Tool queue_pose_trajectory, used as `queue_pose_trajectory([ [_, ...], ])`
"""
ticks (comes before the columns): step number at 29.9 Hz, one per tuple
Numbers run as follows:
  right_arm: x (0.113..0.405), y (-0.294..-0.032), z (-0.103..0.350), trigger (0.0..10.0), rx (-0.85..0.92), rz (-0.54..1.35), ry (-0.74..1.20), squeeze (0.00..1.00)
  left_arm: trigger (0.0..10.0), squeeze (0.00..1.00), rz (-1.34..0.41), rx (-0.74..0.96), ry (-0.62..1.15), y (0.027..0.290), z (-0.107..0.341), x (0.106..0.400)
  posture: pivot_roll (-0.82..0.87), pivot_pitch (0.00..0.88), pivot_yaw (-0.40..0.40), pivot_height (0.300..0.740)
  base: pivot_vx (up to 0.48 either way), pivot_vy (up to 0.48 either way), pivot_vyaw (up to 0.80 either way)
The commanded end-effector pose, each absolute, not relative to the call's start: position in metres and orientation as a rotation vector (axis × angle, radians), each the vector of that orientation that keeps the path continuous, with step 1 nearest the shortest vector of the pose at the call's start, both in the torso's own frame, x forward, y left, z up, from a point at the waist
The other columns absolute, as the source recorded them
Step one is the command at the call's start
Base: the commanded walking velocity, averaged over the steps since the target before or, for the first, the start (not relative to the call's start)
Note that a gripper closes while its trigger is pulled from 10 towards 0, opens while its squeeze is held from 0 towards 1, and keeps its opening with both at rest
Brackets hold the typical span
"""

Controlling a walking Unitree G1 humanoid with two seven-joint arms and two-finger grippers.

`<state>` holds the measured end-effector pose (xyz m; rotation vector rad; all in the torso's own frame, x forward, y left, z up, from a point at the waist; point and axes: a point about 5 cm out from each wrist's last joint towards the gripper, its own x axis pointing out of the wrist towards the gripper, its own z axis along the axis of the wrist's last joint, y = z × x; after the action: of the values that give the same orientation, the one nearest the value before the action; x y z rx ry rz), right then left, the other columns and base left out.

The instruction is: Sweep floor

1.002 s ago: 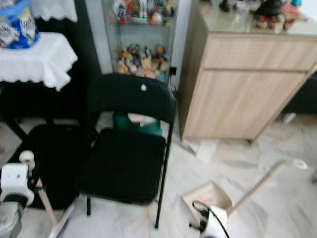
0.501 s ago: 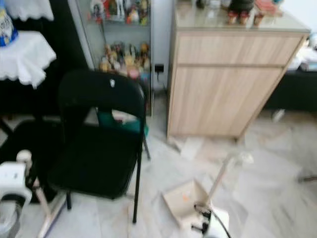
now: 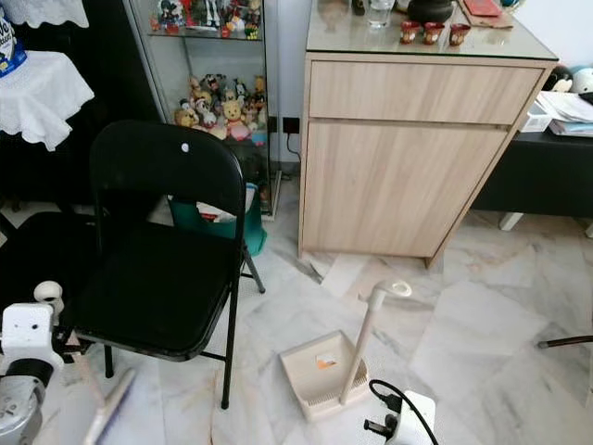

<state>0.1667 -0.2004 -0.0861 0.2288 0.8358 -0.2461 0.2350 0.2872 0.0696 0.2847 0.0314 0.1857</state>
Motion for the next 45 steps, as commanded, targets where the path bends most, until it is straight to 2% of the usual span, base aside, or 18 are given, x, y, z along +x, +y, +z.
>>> queue_pose_trajectory([
  [1, 0.165, -0.199, -0.087, 10.0, 0.246, -0.256, 0.84, 0.0, 10.0, 0.0, 0.176, 0.299, 0.015, 0.289, 0.075, 0.236, 0.01, 0.11, -0.015, 0.74, 0.0, 0.0, 0.0],
  [21, 0.166, -0.201, -0.086, 10.0, 0.22, -0.25, 0.835, 0.0, 10.0, 0.0, 0.14, 0.289, 0.034, 0.279, 0.068, 0.238, 0.01, 0.097, -0.016, 0.74, 0.0, 0.0, 0.0],
  [31, 0.181, -0.205, -0.078, 10.0, 0.22, -0.267, 0.777, 0.0, 10.0, 0.0, 0.13, 0.29, 0.032, 0.277, 0.068, 0.238, 0.0, 0.097, -0.017, 0.74, 0.0, 0.0, 0.21],
  [45, 0.181, -0.205, -0.078, 10.0, 0.225, -0.274, 0.774, 0.0, 10.0, 0.0, 0.11, 0.308, 0.022, 0.273, 0.068, 0.238, 0.0, 0.113, -0.017, 0.74, 0.0, -0.046, 0.0],
])
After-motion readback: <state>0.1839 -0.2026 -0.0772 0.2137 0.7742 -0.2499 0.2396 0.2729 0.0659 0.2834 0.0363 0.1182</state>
